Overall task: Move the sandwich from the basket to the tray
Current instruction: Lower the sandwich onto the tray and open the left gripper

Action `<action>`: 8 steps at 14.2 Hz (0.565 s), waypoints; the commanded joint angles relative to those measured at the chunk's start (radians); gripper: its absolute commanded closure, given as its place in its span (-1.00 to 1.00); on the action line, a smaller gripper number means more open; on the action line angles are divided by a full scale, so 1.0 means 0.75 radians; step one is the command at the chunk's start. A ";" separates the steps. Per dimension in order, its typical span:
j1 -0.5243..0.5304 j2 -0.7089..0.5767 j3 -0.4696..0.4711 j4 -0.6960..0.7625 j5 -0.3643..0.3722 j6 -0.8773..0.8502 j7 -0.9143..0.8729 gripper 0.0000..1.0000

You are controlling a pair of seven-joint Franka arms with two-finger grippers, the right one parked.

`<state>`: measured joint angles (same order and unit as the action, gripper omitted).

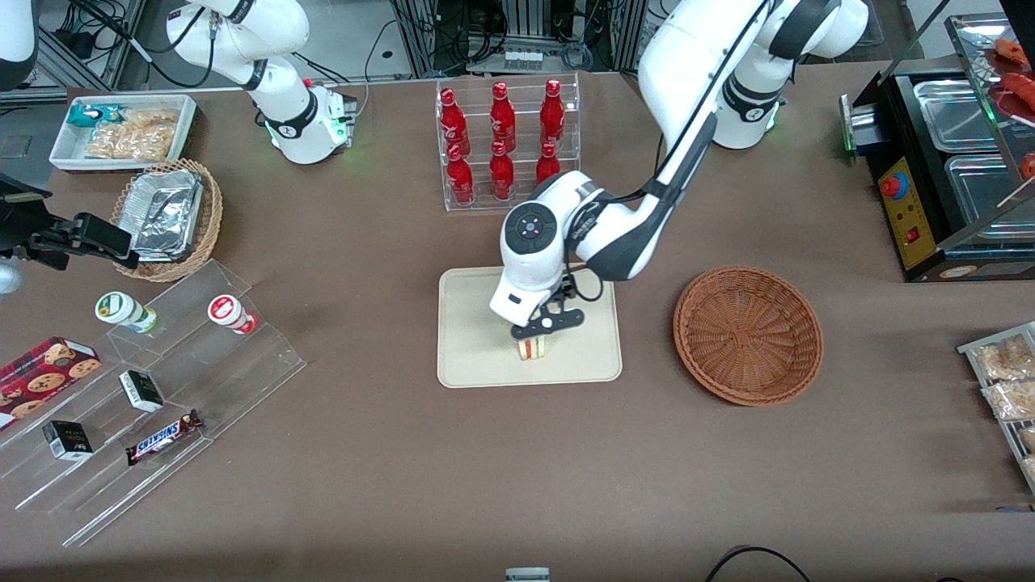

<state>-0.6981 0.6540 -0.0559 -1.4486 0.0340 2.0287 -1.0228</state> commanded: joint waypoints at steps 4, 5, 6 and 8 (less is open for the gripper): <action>0.139 -0.168 0.060 -0.075 0.014 -0.226 0.028 -1.00; 0.178 -0.215 0.060 -0.118 0.010 -0.226 0.101 -1.00; 0.221 -0.272 0.060 -0.169 0.004 -0.228 0.183 -1.00; 0.302 -0.389 0.060 -0.279 0.000 -0.228 0.308 -1.00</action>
<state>-0.5176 0.4915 -0.0034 -1.5288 0.0351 1.8608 -0.8675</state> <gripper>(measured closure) 0.000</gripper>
